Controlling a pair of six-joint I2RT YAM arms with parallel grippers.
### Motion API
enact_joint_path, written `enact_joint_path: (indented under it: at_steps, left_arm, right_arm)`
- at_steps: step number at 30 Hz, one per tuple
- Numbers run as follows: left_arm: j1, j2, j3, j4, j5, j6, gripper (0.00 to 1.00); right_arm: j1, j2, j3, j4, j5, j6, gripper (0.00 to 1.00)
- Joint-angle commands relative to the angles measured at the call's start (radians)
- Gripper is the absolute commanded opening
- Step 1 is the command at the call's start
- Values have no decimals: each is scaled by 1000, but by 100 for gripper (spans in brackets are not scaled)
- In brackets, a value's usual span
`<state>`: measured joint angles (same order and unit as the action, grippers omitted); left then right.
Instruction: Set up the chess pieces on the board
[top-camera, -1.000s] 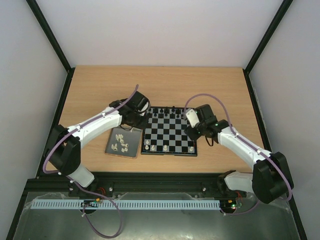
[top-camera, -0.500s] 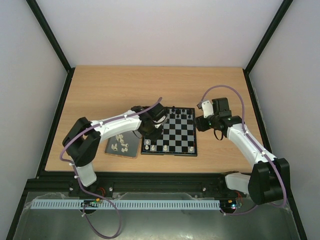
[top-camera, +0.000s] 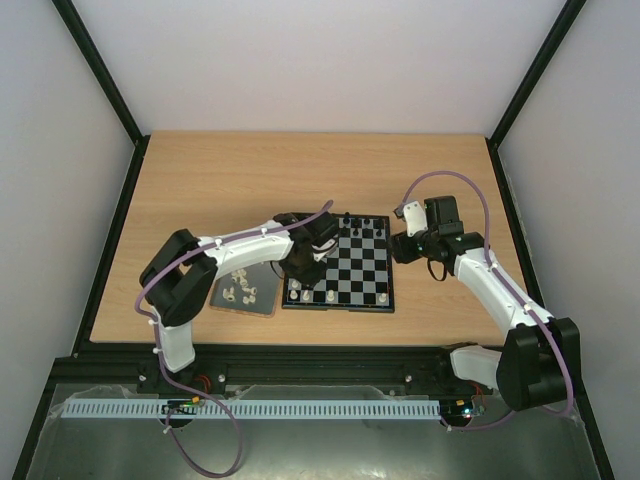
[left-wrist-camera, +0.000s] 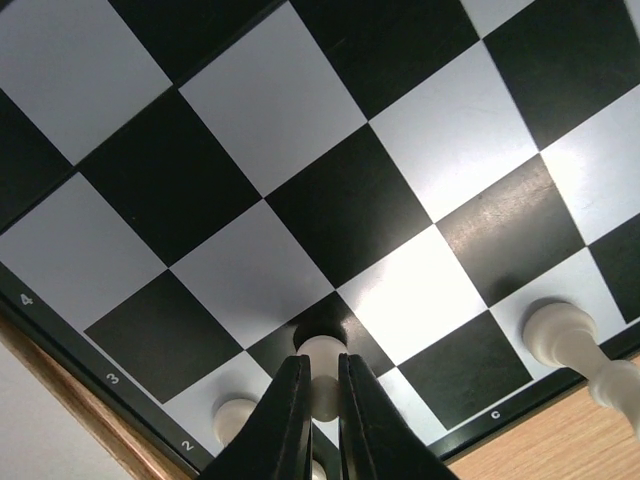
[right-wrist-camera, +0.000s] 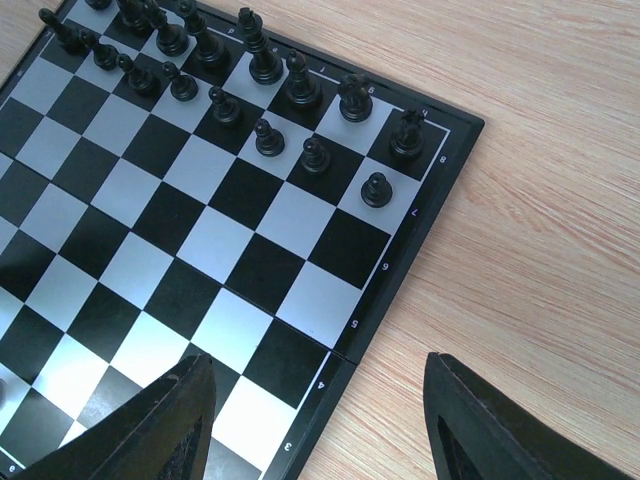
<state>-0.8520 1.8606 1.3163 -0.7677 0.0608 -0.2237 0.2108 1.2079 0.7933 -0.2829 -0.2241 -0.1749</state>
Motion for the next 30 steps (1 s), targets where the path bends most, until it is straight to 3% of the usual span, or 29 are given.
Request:
enact_joint_path:
  at_steps: [1,14,21,30]
  left_arm:
    - [-7,31,27,-43,-11,14,3]
    - [-12,17,2,-44,-12,5,5]
    - [-12,1,10,-38,-22,-4,14]
    - [7,-110,25,-8,-110,-36,35]
  right_arm:
    - [1,-18,-12,-9,-17,-6,59]
    - [0,-14,-13,-12,-28,-11,59]
    - [0,-12,-14,-12,-29,-12,59]
    - [0,-2,-11,-14,-36,-16,59]
